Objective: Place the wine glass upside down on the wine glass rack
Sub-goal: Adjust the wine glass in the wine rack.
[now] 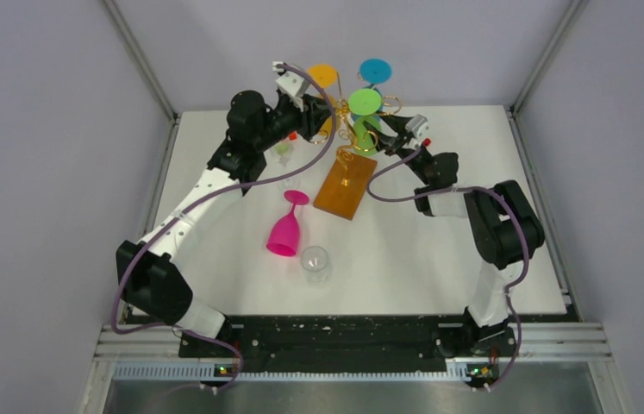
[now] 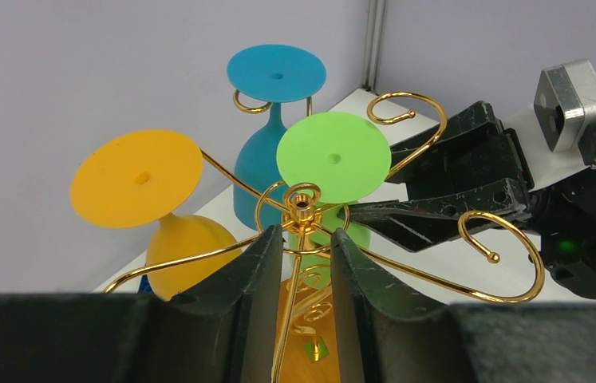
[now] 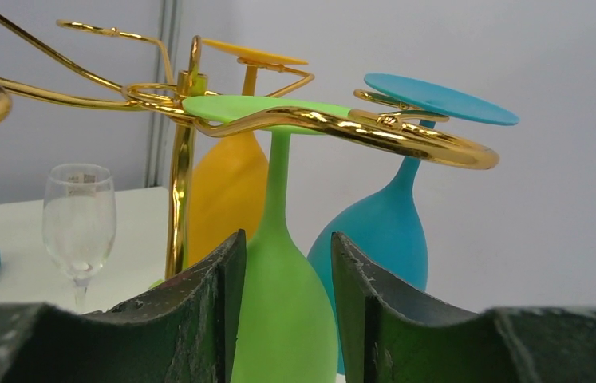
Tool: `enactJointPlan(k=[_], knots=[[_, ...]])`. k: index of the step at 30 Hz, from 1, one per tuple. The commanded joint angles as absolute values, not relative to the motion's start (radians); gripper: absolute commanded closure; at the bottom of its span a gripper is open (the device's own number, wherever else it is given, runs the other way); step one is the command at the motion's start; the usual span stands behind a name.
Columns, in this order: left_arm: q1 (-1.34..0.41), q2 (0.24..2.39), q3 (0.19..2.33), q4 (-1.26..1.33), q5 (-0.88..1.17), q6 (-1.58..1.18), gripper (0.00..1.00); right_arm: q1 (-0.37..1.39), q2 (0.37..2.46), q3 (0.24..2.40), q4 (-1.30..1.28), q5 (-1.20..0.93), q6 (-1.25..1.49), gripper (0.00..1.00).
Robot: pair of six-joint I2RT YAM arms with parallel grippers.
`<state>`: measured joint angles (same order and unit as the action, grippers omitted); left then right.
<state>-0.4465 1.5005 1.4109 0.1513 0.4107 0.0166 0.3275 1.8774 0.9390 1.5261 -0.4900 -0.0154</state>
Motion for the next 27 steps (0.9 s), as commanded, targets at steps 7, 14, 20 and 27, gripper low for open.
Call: enactJointPlan(k=[7, 14, 20, 27], knots=[[-0.44, 1.451, 1.405, 0.209, 0.42, 0.009, 0.66, 0.355, 1.912, 1.03, 1.713, -0.495, 0.036, 0.58], [-0.438, 1.448, 1.402, 0.211, 0.421, 0.008, 0.66, 0.366, 1.917, 1.042, 1.706, -0.509, 0.033, 0.58], [-0.438, 1.448, 1.399, 0.211, 0.421, 0.008, 0.66, 0.368, 1.926, 1.038, 1.697, -0.501, 0.024, 0.67], [-0.437, 1.449, 1.399, 0.211, 0.42, 0.009, 0.66, 0.368, 1.941, 1.056, 1.695, -0.492, 0.035, 0.59]])
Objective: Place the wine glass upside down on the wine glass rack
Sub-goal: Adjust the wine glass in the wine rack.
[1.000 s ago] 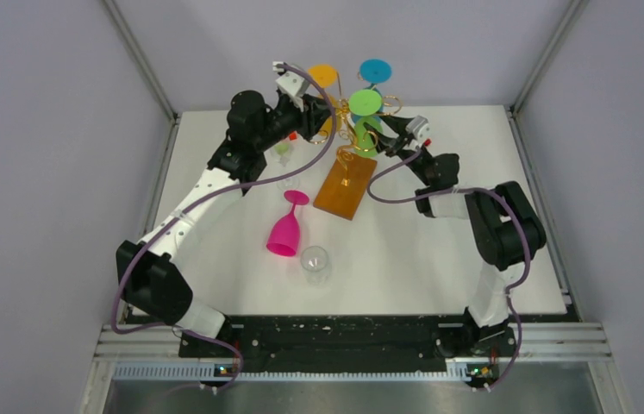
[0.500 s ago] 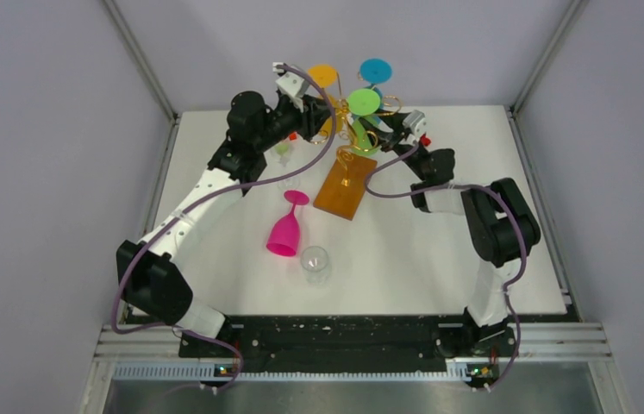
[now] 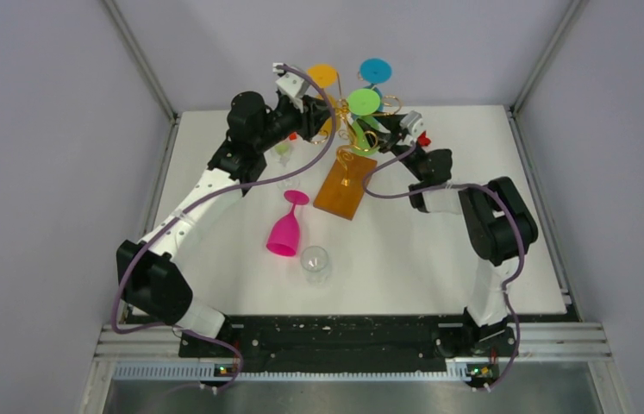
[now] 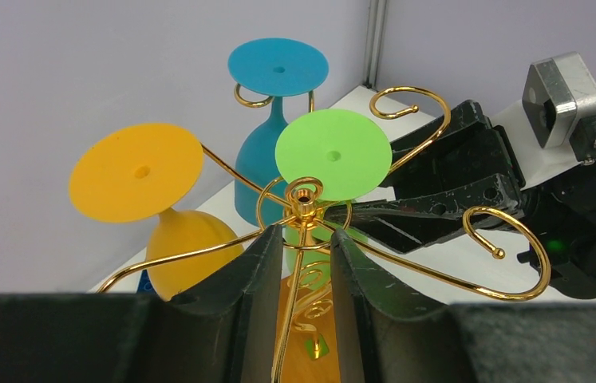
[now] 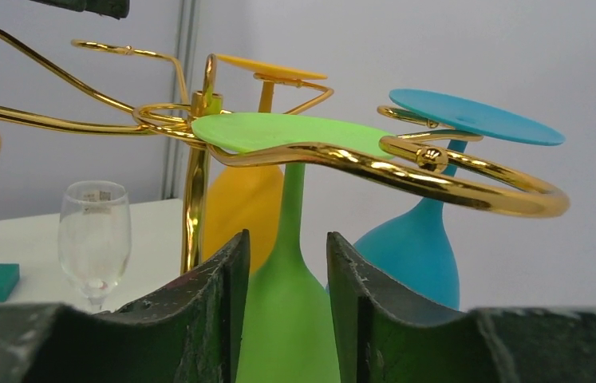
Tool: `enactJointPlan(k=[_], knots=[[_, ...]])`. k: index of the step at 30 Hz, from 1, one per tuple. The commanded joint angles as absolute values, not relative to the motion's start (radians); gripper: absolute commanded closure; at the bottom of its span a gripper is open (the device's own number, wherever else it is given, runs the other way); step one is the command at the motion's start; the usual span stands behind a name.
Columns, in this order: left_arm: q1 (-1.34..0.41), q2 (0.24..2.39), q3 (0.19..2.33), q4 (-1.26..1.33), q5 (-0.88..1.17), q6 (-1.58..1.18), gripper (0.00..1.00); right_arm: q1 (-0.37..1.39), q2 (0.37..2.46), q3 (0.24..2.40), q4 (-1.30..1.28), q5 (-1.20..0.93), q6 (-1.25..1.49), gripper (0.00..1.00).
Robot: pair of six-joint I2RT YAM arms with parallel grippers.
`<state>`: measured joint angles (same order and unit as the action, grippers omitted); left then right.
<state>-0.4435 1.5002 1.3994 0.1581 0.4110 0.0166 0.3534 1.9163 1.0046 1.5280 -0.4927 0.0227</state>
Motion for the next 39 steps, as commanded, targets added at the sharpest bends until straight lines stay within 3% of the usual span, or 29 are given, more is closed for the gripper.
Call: enactJointPlan(k=[1, 15, 30, 39], knots=[[-0.436, 1.449, 1.399, 0.211, 0.421, 0.009, 0.66, 0.37, 1.942, 1.059, 1.695, -0.49, 0.036, 0.58], [-0.433, 1.444, 1.396, 0.212, 0.42, 0.009, 0.66, 0.379, 1.951, 1.101, 1.676, -0.491, 0.039, 0.71], [-0.43, 1.447, 1.393, 0.215, 0.425, 0.005, 0.66, 0.388, 1.917, 1.072, 1.688, -0.446, 0.027, 0.98], [-0.43, 1.447, 1.393, 0.218, 0.428, 0.004, 0.66, 0.389, 1.869, 1.034, 1.709, -0.398, 0.052, 1.0]])
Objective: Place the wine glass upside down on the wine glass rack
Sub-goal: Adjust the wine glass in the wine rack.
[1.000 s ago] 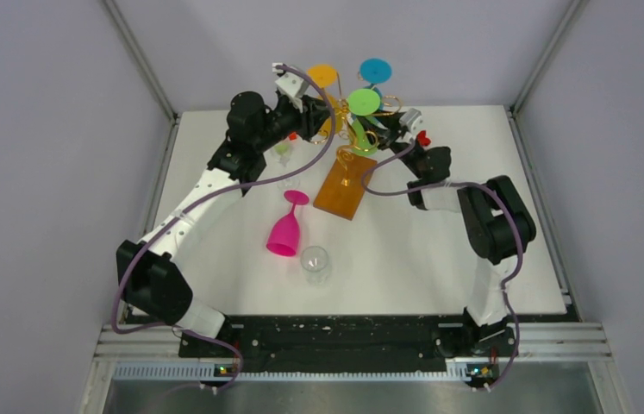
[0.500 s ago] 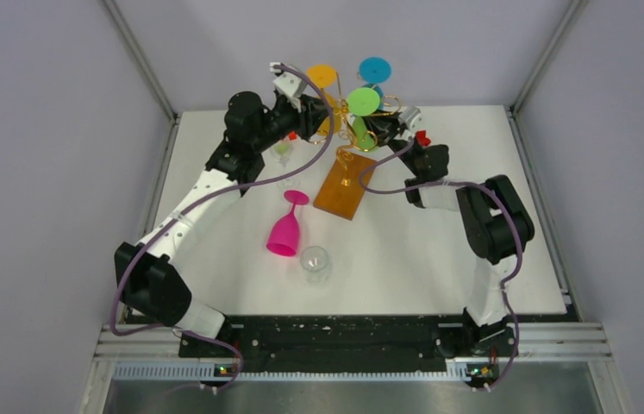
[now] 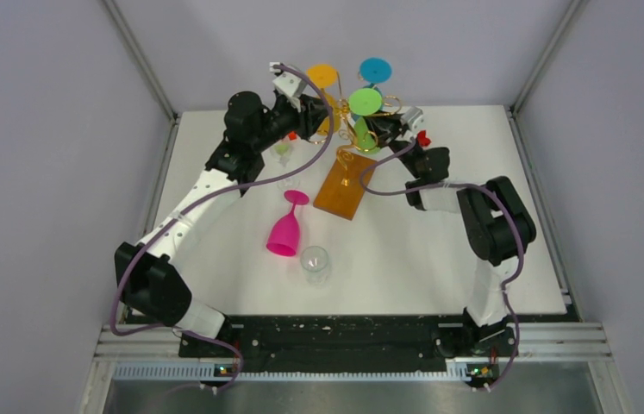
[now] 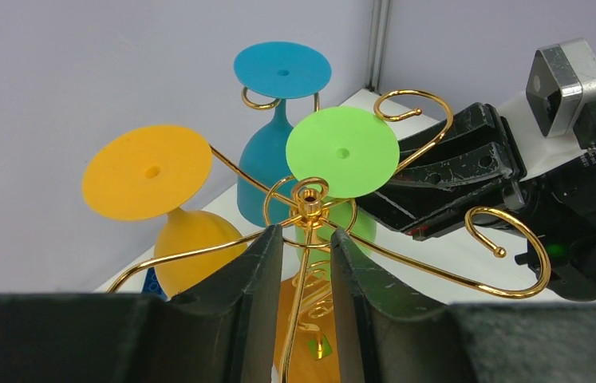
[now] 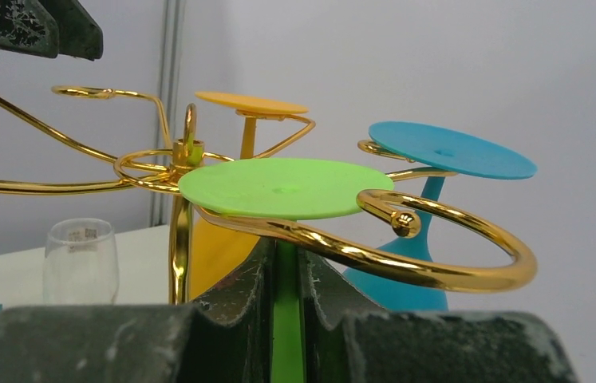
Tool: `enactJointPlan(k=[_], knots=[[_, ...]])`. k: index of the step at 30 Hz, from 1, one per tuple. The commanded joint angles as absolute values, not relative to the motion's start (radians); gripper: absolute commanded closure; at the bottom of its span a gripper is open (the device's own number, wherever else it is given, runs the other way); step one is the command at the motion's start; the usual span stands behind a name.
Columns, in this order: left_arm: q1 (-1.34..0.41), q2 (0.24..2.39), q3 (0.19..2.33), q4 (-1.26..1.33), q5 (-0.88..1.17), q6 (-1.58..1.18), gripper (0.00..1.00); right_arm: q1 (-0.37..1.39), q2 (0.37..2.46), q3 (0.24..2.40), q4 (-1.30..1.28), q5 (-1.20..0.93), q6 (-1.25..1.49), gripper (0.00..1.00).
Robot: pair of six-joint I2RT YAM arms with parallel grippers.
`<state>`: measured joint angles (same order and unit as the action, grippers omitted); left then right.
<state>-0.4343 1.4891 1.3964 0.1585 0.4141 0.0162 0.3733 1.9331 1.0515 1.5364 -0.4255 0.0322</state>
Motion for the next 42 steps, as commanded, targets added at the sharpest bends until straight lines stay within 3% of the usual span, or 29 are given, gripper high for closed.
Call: enactJointPlan(k=[1, 17, 42], knots=[[-0.43, 1.447, 1.393, 0.22, 0.429, 0.004, 0.66, 0.388, 1.862, 1.028, 1.709, -0.394, 0.054, 1.0], [-0.429, 1.448, 1.393, 0.225, 0.435, 0.004, 0.66, 0.388, 1.781, 0.986, 1.705, -0.35, 0.076, 1.0], [-0.427, 1.445, 1.386, 0.222, 0.439, 0.003, 0.66, 0.408, 1.814, 1.112, 1.541, -0.448, 0.113, 1.0]])
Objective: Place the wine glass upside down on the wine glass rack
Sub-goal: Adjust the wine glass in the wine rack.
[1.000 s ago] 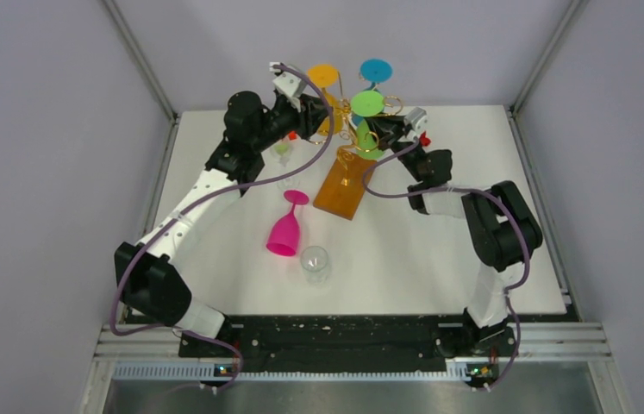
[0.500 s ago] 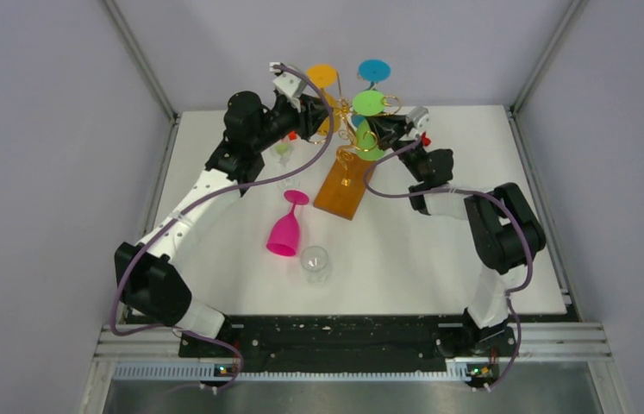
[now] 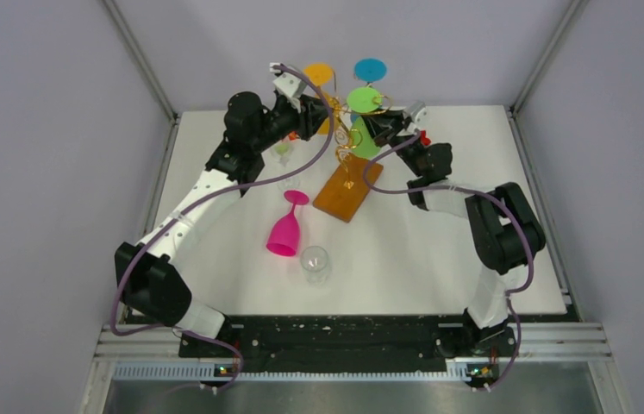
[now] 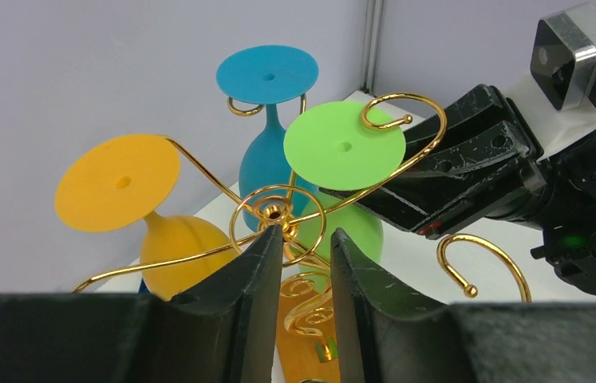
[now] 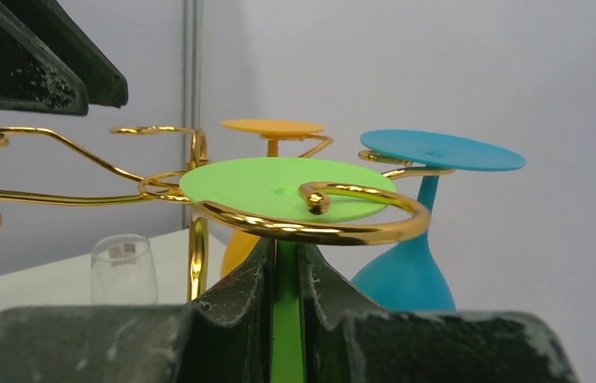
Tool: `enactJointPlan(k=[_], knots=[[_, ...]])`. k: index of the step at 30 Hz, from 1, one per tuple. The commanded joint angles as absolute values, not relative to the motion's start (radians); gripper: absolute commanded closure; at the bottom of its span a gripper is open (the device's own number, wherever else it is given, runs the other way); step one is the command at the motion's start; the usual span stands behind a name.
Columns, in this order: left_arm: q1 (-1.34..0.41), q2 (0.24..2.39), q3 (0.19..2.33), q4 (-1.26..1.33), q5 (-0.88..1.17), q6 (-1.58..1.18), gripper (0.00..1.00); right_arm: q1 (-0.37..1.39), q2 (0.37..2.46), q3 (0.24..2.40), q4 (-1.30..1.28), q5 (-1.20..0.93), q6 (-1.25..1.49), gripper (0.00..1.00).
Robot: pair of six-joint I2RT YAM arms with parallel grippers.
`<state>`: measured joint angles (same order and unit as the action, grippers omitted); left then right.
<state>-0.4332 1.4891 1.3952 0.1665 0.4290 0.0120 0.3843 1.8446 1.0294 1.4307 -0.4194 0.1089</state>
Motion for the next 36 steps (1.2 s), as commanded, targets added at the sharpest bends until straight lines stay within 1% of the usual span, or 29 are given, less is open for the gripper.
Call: enactJointPlan(k=[1, 17, 20, 25, 36], knots=[[-0.428, 1.445, 1.385, 0.222, 0.438, 0.004, 0.66, 0.408, 1.819, 1.113, 1.542, -0.447, 0.115, 1.0], [-0.427, 1.469, 1.389, 0.224, 0.455, 0.005, 0.66, 0.407, 1.826, 1.032, 1.592, -0.42, 0.105, 1.0], [-0.428, 1.474, 1.389, 0.225, 0.465, -0.029, 0.66, 0.408, 1.82, 1.012, 1.599, -0.418, 0.105, 1.0], [-0.428, 1.481, 1.391, 0.224, 0.478, -0.036, 0.68, 0.407, 1.817, 0.981, 1.61, -0.405, 0.102, 1.0], [-0.428, 1.485, 1.394, 0.225, 0.48, -0.035, 0.69, 0.407, 1.802, 1.025, 1.492, -0.392, 0.102, 1.0]])
